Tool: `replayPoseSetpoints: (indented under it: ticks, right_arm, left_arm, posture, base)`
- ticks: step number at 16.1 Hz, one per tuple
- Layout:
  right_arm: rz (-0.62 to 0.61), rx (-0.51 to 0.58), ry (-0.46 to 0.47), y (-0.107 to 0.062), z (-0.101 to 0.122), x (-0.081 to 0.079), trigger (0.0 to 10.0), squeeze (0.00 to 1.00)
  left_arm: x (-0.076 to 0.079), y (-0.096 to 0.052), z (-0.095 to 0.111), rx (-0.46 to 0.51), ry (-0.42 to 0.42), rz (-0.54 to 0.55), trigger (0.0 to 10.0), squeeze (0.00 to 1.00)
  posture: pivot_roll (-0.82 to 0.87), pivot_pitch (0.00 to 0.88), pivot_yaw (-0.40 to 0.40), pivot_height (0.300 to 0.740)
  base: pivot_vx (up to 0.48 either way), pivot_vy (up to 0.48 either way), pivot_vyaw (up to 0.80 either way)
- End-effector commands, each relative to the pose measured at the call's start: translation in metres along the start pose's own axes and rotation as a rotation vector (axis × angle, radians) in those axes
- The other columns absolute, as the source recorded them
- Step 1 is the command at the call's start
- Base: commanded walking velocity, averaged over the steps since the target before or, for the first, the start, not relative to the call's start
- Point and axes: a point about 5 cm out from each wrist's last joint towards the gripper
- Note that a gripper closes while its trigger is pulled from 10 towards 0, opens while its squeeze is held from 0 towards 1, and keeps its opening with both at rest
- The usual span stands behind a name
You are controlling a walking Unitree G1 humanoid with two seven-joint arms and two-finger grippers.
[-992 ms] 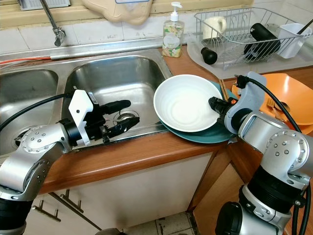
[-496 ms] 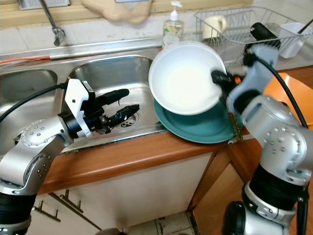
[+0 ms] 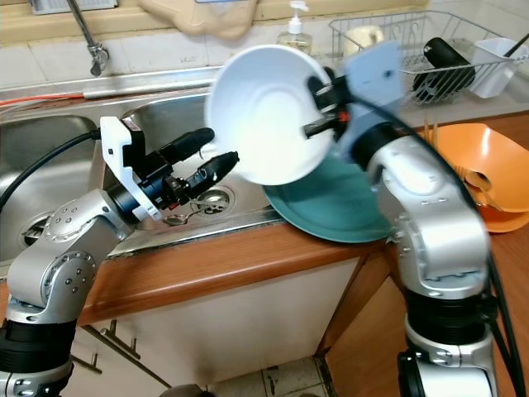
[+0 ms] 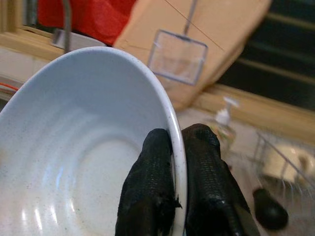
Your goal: Kitchen organization
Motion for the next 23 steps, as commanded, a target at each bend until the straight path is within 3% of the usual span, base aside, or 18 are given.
replayPoseSetpoints:
  ticks: [1, 10, 15, 19, 20, 21, 22, 23]
  right_arm:
    - [0.047, 0.063, 0.004, 0.001, 0.008, -0.007, 0.0, 0.0]
    - [0.049, 0.131, 0.114, -0.003, 0.008, -0.009, 0.0, 0.0]
    - [0.032, 0.127, 0.115, -0.003, 0.006, -0.008, 0.0, 0.0]
    - [0.029, 0.137, 0.131, -0.003, 0.008, -0.006, 0.0, 0.0]
    - [0.031, 0.143, 0.14, -0.003, 0.009, -0.006, 0.0, 0.0]
    - [0.033, 0.147, 0.148, -0.003, 0.01, -0.007, 0.0, 0.0]
    - [0.034, 0.148, 0.151, -0.003, 0.01, -0.007, 0.0, 0.0]
    - [0.037, 0.149, 0.153, -0.003, 0.01, -0.008, 0.0, 0.0]
  left_arm:
    - [-0.005, 0.0, 0.001, -0.004, -0.01, 0.023, 10.0, 0.0]
    - [-0.032, 0.0, -0.01, -0.067, 0.036, 0.238, 10.0, 0.0]
    - [-0.035, 0.0, -0.011, -0.082, 0.105, 0.262, 10.0, 0.0]
    - [-0.033, 0.001, -0.013, -0.073, 0.082, 0.265, 10.0, 0.0]
    - [-0.033, 0.001, -0.013, -0.061, 0.051, 0.269, 9.1, 0.0]
    - [-0.033, 0.0, -0.014, -0.05, 0.023, 0.271, 3.5, 0.0]
    - [-0.034, 0.0, -0.014, -0.05, 0.016, 0.271, 0.9, 0.0]
    - [-0.034, -0.001, -0.016, -0.056, 0.011, 0.271, 0.0, 0.0]
  posture:
    - [-0.03, 0.0, 0.042, 0.74]
    - [-0.04, 0.0, 0.062, 0.74]
    - [-0.03, 0.0, 0.061, 0.74]
    - [-0.04, 0.0, 0.056, 0.74]
    - [-0.04, 0.0, 0.056, 0.74]
    - [-0.04, 0.0, 0.055, 0.74]
    - [-0.04, 0.0, 0.056, 0.74]
    - [-0.04, 0.0, 0.057, 0.74]
  base:
    - [0.0, 0.0, 0.0]
    - [0.0, 0.0, 0.0]
    - [0.0, 0.0, 0.0]
    - [0.0, 0.0, 0.0]
    - [0.0, 0.0, 0.0]
    - [0.0, 0.0, 0.0]
    - [0.0, 0.0, 0.0]
    - [0.0, 0.0, 0.0]
Point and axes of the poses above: a point about 5 cm out from each wrist's last joint towards the gripper, its own y axis pointing out of the wrist towards the gripper, its own z axis along the axis of the wrist's last joint, x = y × z, and after that the axes turned 12 degrees about y, right-handed
